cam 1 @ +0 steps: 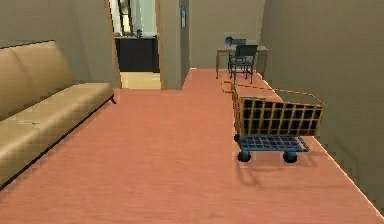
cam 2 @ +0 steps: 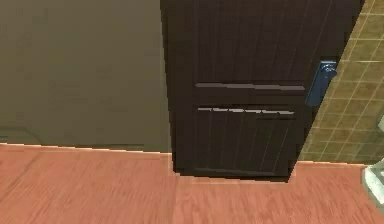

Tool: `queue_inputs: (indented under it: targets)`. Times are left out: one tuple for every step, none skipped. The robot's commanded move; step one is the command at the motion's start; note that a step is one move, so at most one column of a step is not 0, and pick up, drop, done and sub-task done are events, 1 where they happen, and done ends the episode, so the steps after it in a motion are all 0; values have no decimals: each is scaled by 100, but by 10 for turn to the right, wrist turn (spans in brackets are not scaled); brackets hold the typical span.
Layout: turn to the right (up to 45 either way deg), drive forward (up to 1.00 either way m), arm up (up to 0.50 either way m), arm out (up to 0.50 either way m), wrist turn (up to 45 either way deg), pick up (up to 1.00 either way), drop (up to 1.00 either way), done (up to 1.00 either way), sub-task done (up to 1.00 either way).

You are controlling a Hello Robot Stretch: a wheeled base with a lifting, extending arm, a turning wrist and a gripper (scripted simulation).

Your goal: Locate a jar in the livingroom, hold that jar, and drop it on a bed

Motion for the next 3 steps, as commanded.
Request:
queue_inputs:
  targets:
    - [0, 50, 0, 0, 0, 0, 0, 0, 0]
    - [-120, 0, 0, 0, 0, 0, 0, 0, 0]
    - [0, 100, 0, 0, 0, 0, 0, 0, 0]
